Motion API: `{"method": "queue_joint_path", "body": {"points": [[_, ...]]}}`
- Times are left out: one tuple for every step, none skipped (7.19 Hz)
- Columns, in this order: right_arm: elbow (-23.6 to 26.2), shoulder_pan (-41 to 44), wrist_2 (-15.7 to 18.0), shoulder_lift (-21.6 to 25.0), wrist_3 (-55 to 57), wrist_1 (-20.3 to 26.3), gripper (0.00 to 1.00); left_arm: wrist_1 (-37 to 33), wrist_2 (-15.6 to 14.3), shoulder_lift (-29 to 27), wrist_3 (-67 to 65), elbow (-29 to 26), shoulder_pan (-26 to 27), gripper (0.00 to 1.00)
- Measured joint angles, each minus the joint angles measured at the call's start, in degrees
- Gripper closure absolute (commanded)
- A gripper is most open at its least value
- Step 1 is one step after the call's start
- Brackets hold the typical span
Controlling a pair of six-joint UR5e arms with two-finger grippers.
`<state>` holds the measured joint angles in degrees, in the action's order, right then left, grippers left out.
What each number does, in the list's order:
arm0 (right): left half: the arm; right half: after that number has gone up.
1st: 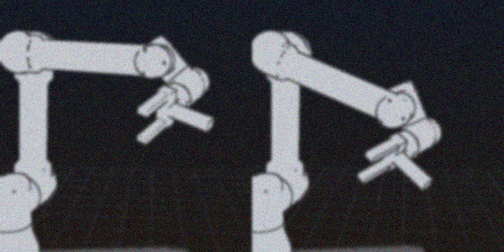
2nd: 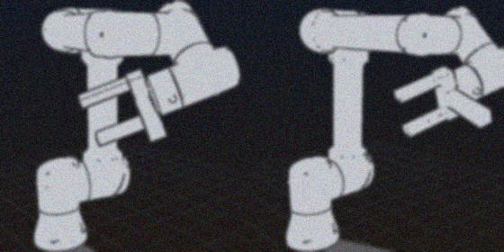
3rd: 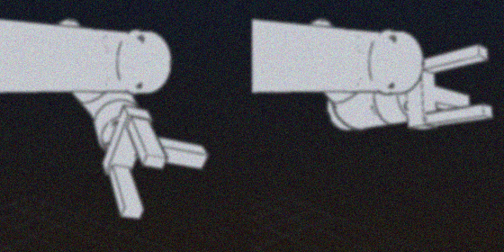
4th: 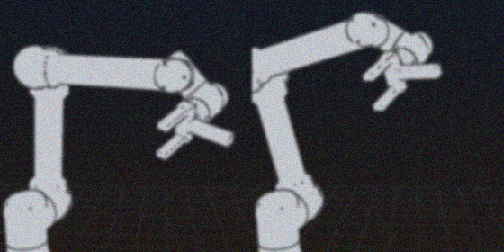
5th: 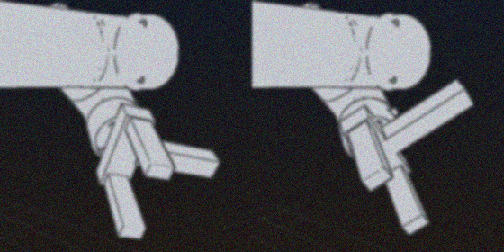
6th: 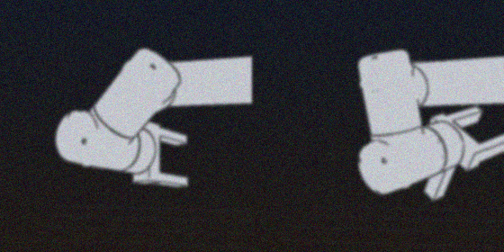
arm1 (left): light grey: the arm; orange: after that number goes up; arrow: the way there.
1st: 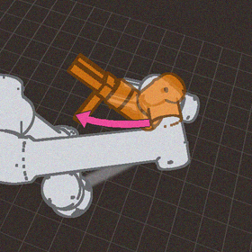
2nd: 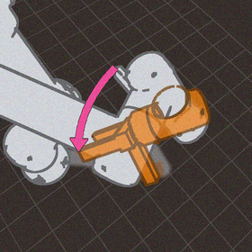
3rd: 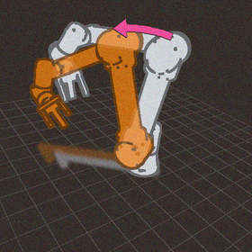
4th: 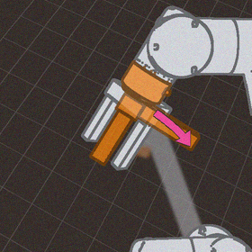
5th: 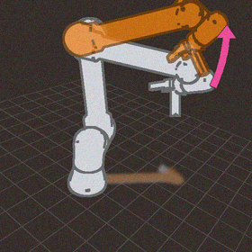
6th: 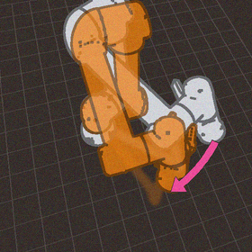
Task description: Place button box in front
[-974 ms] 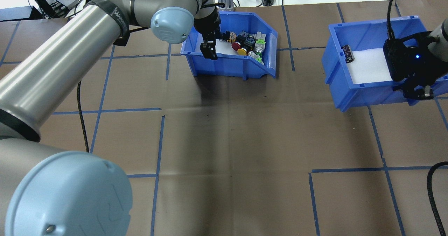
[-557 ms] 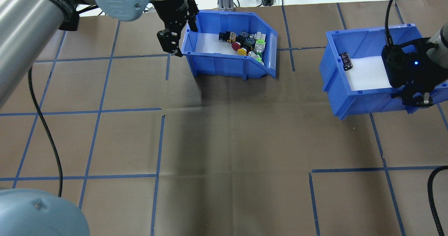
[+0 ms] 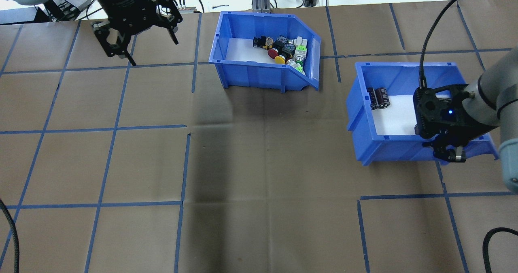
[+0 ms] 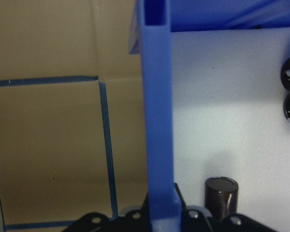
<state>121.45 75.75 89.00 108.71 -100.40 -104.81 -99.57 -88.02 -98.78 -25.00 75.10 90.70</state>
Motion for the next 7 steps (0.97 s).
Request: {"method": "queue_joint_path", "body": {"points": [[0.90, 4.43, 0.19, 0.36, 4.71, -0.35, 0.98, -1.12, -0.05, 3.42, 11.36, 2.63, -1.21, 0.00], [1.36, 8.52, 0.34, 0.35, 8.69, -0.55, 0.98, -2.12, -0.02, 7.47, 18.36, 6.46, -1.66, 0.00], [1.89, 11.97, 0.42, 0.23, 11.57, -0.68, 0.98, -2.41, 0.09, 12.34, 21.37, 11.39, -1.69, 0.00], [2.61, 15.17, 0.57, -0.01, 14.04, -1.18, 0.98, -2.34, -0.21, 16.63, 23.14, 16.24, -2.02, 0.00], [3.12, 18.52, 0.94, -0.62, 16.57, -2.10, 0.98, -1.93, -1.80, 18.64, 25.82, 19.46, -2.74, 0.00], [3.41, 22.20, 1.74, -1.72, 19.29, -3.31, 0.98, -1.38, -3.59, 19.31, 28.70, 20.87, -3.19, 0.00], [3.54, 26.19, 2.69, -3.25, 22.57, -5.29, 0.98, -0.80, -4.30, 19.45, 30.53, 21.35, -3.40, 0.00]]}}
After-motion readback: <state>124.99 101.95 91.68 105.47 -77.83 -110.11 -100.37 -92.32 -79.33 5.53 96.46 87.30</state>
